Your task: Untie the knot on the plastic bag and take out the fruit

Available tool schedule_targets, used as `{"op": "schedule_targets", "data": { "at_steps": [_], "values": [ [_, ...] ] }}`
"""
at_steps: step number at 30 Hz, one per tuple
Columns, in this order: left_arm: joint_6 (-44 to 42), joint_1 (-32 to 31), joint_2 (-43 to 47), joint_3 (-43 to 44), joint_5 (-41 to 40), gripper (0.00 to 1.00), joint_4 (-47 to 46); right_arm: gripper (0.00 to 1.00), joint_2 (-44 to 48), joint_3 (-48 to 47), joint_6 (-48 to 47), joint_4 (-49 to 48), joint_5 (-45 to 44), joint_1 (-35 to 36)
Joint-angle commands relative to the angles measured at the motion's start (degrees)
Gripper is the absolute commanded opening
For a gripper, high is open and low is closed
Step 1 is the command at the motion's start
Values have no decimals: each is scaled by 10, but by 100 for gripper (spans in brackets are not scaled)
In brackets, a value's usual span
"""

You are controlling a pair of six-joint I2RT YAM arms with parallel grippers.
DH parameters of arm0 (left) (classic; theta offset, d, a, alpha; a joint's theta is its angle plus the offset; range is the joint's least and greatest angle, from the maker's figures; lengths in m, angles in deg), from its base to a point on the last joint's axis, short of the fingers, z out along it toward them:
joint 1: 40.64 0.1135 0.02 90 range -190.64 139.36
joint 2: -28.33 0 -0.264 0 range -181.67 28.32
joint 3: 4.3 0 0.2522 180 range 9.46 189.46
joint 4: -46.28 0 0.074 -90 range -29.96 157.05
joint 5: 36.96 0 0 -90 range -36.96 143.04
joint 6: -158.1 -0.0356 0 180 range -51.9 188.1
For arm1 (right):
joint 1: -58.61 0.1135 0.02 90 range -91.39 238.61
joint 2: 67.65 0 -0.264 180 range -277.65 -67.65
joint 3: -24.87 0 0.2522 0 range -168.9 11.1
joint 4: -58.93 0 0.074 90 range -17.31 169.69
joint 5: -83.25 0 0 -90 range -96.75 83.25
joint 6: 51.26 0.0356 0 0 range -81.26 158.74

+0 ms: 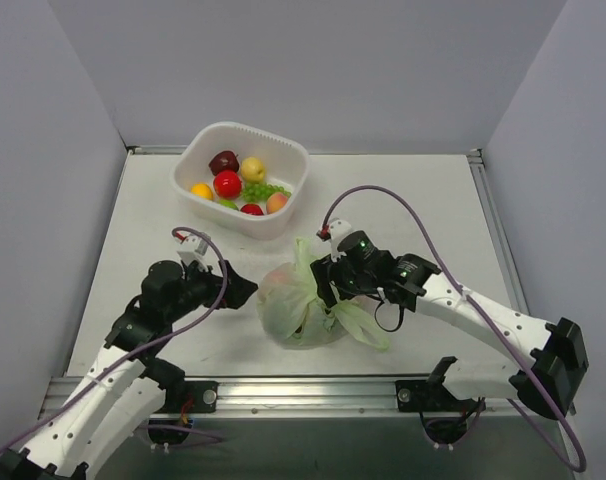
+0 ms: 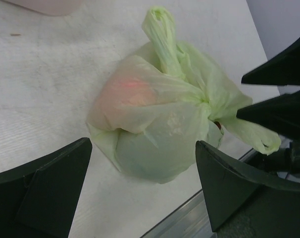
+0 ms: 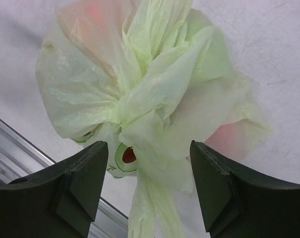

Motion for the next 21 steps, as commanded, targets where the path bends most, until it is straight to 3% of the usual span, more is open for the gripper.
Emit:
{"op": "schedule_targets", "data": {
  "at_steps": [1,6,13,16,21],
  "values": [
    [36,-73,-48,24,-44,97,-68,67,39,10,48,-27,-41,-15],
    [32,-210,-147,78,-173,97,-77,64,43,50,96,-69,6,-49],
    [39,-290,-274,120,-248,97,-92,58,51,107,130,-133,34,-53],
    [50,-310,-305,126,-277,96,-98,52,49,123,139,-149,39,-55],
    [81,-342,-334,121,-313,89,-103,30,56,141,147,-176,50,-57]
  ]
}}
